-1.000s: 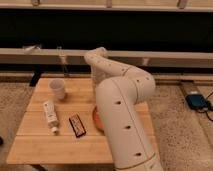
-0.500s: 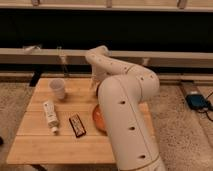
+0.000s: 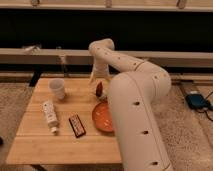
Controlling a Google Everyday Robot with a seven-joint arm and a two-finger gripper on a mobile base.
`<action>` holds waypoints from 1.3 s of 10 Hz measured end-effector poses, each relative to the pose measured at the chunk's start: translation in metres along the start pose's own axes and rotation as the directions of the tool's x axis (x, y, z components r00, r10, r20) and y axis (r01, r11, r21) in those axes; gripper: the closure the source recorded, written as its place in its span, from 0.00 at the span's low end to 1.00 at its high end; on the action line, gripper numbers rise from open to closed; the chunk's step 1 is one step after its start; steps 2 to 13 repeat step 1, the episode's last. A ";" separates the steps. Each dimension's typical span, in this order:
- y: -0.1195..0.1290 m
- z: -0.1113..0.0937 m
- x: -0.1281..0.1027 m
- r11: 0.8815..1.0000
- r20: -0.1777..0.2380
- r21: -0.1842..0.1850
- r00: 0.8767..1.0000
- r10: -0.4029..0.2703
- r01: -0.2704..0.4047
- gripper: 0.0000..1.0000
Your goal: Place the pepper on the white sponge
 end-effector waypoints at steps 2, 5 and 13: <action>0.003 0.001 0.000 1.000 -0.001 -0.001 1.000 -0.004 0.004 0.20; 0.003 0.001 0.000 1.000 -0.001 -0.001 1.000 -0.004 0.004 0.20; 0.003 0.001 0.000 1.000 -0.001 -0.001 1.000 -0.004 0.004 0.20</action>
